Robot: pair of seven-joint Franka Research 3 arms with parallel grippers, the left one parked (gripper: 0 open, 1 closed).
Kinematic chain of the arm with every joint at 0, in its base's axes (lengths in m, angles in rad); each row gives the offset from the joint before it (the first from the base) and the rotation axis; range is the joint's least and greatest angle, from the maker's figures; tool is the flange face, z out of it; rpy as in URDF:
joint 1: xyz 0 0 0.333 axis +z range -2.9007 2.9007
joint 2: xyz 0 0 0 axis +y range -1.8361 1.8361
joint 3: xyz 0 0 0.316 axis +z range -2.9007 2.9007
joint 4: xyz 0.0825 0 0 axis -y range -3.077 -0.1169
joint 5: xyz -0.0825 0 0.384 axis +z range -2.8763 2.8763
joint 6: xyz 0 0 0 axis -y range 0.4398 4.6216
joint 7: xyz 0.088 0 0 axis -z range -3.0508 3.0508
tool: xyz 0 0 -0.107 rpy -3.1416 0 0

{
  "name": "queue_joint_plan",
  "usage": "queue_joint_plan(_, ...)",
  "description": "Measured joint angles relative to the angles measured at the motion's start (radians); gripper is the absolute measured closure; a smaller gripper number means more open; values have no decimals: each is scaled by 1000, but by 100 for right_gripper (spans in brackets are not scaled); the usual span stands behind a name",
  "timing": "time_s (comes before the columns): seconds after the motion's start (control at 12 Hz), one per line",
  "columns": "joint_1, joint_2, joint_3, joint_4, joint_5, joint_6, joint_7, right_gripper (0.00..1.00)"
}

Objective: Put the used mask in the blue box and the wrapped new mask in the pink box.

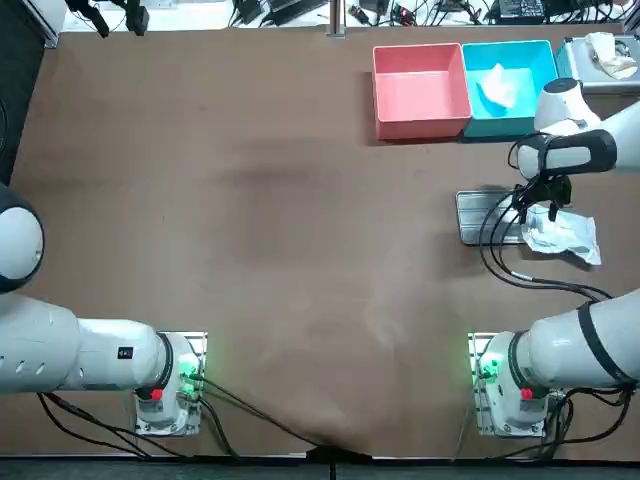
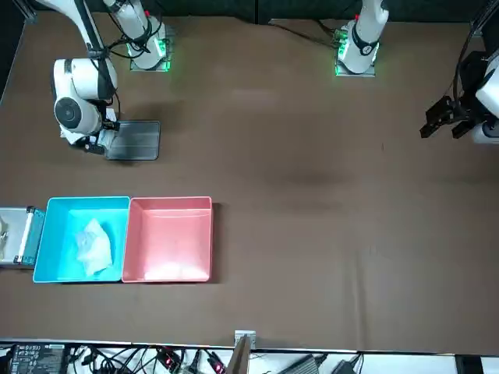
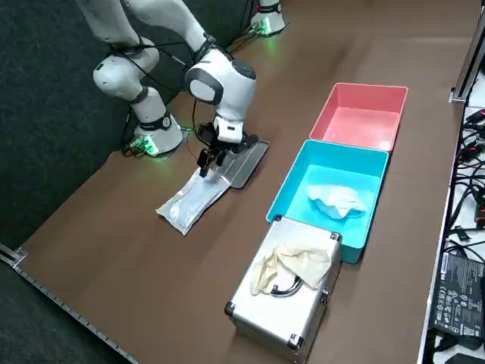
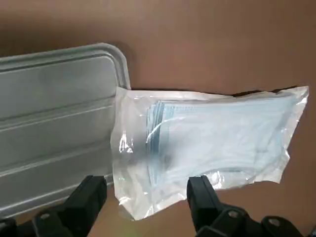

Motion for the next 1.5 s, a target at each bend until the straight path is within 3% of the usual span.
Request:
queue_joint_plan(0.67,-24,68,0,-2,0,43,0,5)
queue_joint_plan(0.75,-25,71,0,-3,0,43,0,13)
queue_joint_plan(1.0,-28,83,0,-4,0,42,0,50)
queue_joint_plan(1.08,-29,88,0,-4,0,40,0,50)
queue_joint_plan(1.17,-30,90,0,-4,0,33,0,57)
queue_joint_plan(1.42,-31,83,1,0,0,-5,0,96)
queue_joint_plan(1.5,-31,77,2,5,0,-23,0,98)
